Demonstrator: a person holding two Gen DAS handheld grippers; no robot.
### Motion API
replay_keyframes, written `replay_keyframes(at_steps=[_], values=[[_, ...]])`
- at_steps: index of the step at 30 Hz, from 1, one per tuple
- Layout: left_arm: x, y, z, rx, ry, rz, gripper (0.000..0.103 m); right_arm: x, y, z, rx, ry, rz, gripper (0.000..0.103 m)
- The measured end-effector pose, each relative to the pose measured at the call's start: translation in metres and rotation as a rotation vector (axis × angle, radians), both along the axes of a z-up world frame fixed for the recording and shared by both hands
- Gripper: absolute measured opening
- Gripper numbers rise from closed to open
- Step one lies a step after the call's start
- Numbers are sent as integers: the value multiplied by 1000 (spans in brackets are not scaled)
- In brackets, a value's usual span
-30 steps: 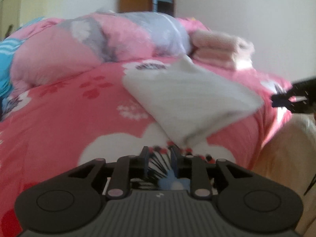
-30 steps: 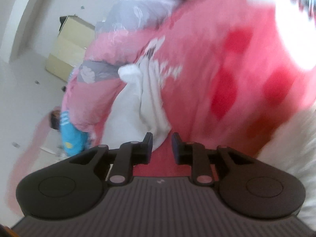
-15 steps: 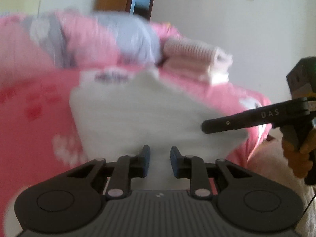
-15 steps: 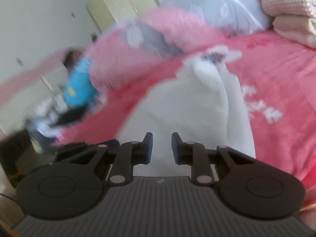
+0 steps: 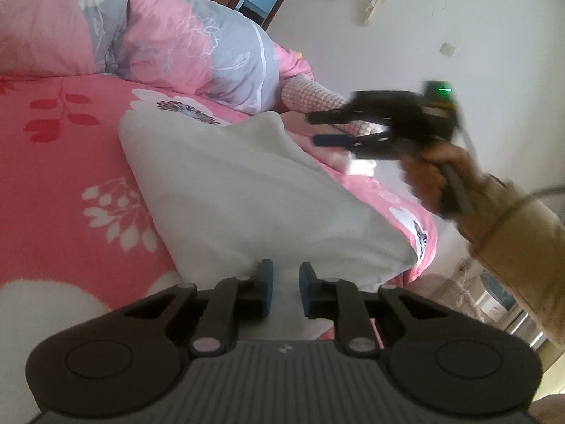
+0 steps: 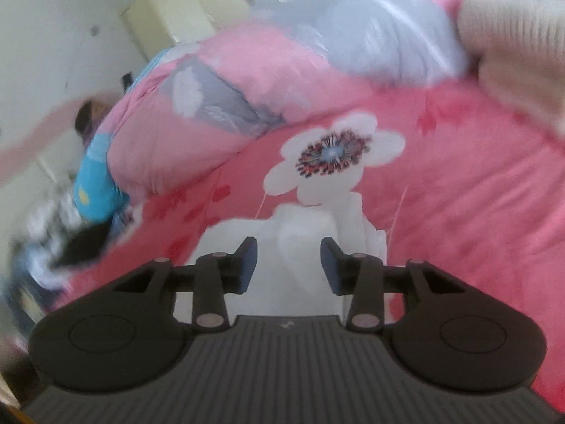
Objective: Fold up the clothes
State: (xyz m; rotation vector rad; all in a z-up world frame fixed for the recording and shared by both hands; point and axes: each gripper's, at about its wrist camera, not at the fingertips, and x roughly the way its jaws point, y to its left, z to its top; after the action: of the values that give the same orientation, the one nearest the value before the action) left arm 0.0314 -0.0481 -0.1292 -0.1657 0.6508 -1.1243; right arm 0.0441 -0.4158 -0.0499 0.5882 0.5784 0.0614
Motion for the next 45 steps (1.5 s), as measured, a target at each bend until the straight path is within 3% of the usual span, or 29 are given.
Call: replay_keyframes(at_steps=[3, 8, 13, 16, 21, 26, 31, 33, 35, 39, 41, 43, 45], values=[[1, 1, -1, -10, 5, -5, 18, 33, -29, -20, 154, 68, -4, 41], [3, 2, -3, -21, 8, -11, 18, 61, -29, -34, 185, 119, 65, 42], [1, 3, -3, -24, 3, -12, 18, 73, -22, -40, 151, 139, 118, 39], [-1, 3, -4, -24, -1, -12, 18, 70, -21, -40, 124, 118, 117, 8], [-1, 3, -3, -23, -6, -14, 17, 55, -15, -30, -23, 3, 66, 5], [0, 2, -3, -21, -10, -17, 17, 53, -23, -44, -150, -12, -31, 0], [0, 2, -4, -22, -13, -16, 17, 34, -51, -48, -94, -27, -147, 0], [0, 2, -5, -24, -14, -16, 17, 22, -46, -37, -63, -93, -97, 2], [0, 1, -5, -25, -15, -16, 17, 14, -30, -24, -72, -153, 44, 2], [-1, 0, -6, -21, -23, -15, 17, 27, 7, -23, -211, -133, 313, 2], [-2, 0, -6, -18, -30, -14, 17, 46, 7, -36, -231, -53, 288, 0], [-2, 0, -6, -15, -35, -14, 17, 60, -13, -49, -128, -24, 197, 0], [-2, 1, -6, -16, -35, -14, 17, 63, -30, -50, -44, -59, 76, 0]])
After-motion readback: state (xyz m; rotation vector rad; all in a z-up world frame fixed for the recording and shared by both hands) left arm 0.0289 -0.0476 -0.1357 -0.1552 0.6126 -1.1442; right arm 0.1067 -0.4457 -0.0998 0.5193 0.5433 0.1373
